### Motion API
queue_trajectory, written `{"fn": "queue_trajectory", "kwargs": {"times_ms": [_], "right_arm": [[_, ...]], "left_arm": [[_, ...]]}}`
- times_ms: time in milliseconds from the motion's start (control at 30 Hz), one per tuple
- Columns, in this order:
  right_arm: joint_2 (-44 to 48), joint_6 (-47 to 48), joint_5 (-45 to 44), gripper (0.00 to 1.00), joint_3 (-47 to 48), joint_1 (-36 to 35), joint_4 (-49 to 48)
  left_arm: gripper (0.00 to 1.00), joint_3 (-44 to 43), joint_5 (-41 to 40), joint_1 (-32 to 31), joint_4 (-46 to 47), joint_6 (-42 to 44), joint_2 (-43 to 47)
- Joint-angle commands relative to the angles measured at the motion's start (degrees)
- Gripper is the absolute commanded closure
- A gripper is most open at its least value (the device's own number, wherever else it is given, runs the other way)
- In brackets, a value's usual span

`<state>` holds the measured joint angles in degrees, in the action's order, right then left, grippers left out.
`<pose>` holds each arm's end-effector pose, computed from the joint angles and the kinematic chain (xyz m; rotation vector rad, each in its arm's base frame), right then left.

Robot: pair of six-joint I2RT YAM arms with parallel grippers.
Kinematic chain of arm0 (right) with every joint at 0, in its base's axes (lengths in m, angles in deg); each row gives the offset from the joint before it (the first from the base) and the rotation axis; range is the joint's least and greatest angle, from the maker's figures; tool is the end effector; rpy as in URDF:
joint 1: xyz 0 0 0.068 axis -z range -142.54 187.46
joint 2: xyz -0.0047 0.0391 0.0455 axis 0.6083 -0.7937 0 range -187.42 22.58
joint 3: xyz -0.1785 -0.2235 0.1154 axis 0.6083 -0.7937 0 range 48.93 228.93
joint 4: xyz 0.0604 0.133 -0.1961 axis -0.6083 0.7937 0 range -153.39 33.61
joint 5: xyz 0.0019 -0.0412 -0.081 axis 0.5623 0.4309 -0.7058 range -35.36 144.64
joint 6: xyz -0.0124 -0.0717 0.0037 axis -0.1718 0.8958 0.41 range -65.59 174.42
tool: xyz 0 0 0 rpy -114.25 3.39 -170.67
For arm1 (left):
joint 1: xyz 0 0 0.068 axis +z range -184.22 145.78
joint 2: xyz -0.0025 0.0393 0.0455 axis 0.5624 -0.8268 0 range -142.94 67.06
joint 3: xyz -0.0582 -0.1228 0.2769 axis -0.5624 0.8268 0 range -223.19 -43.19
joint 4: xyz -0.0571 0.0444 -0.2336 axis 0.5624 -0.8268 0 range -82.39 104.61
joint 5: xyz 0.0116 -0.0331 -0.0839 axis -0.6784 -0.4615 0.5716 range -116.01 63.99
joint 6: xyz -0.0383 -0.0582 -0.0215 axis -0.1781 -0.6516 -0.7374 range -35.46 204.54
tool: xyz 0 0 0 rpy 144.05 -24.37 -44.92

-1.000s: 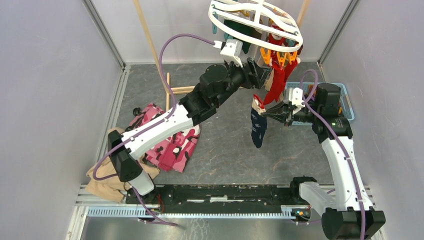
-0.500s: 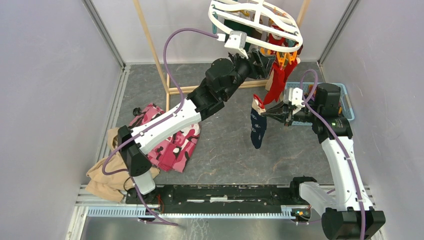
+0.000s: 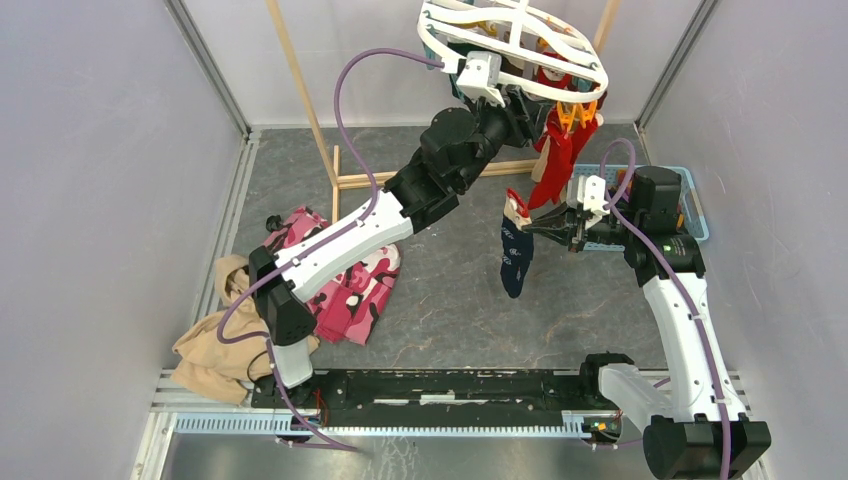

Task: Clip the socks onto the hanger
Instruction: Open the clamp at the hanger.

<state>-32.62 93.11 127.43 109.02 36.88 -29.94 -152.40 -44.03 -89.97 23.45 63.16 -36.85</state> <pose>0.1494 0.0595 0.3956 -1.2236 1.2985 0.8217 0.2633 -0.3534 0.5182 0.1384 1.3901 -0.9253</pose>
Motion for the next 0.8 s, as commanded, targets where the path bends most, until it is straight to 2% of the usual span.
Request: {"fn": "queue_trajectory", "kwargs": {"times_ms": [0,100,267,400,767], "right_arm": [[0.25,-0.03,-0.55,1.00,0.61,0.21,-0.27],[0.25,0.00,-0.56,1.00,0.61,0.20,-0.15],[0.35,-0.30,-1.86,1.00,0.95,0.27,-0.13],[0.54,-4.83,-6.78,1.00,1.54,0.24,-3.47],[0.17,-20.91,-16.32,1.00,4.52,0.24,-16.74]], "left_arm": [[0.48,-3.27,-1.64,-0.09,0.08,2.40,-0.66],[0.57,-3.66,-1.58,-0.13,-0.13,2.46,-0.74],[0.79,-3.82,-1.41,-0.15,-0.52,2.25,-0.50],[0.90,-3.92,-1.23,-0.10,-1.08,1.62,-0.06],[0.96,-3.80,-2.58,-0.11,-2.55,0.68,0.43]]}}
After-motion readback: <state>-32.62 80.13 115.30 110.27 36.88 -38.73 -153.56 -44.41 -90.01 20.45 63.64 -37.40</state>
